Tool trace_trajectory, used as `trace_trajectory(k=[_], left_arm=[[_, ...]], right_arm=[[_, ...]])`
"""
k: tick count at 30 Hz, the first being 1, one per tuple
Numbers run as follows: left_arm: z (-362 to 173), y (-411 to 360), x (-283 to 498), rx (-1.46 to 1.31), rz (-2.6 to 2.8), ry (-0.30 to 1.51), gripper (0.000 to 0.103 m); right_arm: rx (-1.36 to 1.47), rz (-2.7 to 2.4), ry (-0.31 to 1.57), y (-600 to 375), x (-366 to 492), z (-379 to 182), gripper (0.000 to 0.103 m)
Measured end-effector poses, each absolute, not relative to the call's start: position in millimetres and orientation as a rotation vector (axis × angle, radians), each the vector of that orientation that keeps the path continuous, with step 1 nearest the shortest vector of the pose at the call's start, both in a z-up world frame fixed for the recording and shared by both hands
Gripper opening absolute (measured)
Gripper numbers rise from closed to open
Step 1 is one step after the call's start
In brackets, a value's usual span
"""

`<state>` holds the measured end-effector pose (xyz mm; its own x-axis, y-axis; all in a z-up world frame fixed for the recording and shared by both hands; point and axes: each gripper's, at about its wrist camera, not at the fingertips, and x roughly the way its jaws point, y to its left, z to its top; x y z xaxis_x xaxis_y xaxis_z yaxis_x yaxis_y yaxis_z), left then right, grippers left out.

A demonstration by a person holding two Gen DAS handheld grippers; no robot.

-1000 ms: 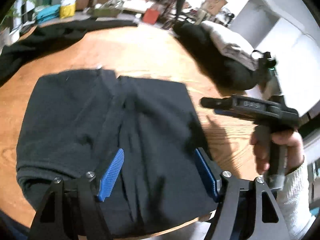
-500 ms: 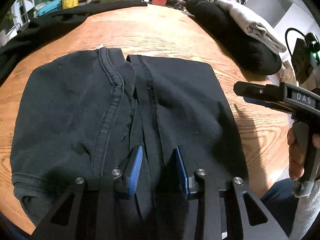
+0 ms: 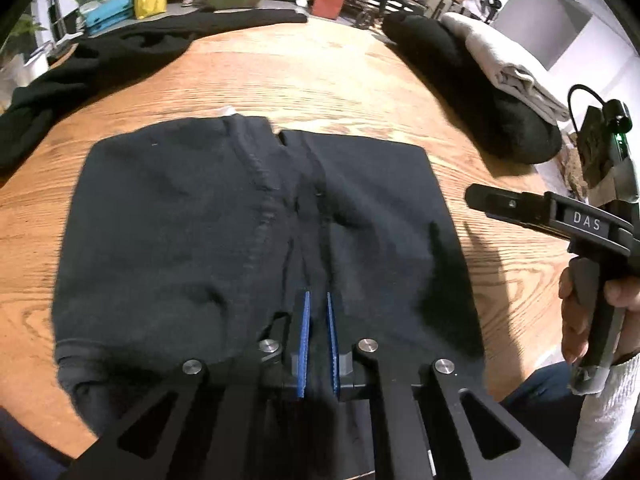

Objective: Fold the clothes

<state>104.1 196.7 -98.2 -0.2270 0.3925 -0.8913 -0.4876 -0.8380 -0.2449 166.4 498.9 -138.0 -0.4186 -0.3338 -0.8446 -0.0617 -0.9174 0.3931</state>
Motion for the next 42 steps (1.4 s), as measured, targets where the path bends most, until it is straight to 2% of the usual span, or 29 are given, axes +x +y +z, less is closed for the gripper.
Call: trace_trajectory(k=[25,33,36,38,40,42], left_arm=[[-111,216,119,-1.510,2.083,0.329,0.009],[-107,204,124,-1.516,2.041,0.254,0.010],[-106,199,128,-1.516,2.044,0.264,0.019],[-107,195,131,-1.522,2.047,0.274,0.033],[-109,193,133,-1.533,2.037,0.292,0.038],[-109,193,135,-1.530,2.030,0.299,0.038]], right_arm=[[1.569,-2.442,-0.545,497,169,-134,0.078],[1.574,-2.441,-0.545,498,171,-136,0.078],[1.579,-2.439,-0.541,497,170,-137,0.078],[1.582,-2.438,-0.537,497,170,-137,0.078],[1.584,-2.435,-0.530,495,169,-138,0.078],[1.586,-2.432,-0.523,494,169,-138,0.078]])
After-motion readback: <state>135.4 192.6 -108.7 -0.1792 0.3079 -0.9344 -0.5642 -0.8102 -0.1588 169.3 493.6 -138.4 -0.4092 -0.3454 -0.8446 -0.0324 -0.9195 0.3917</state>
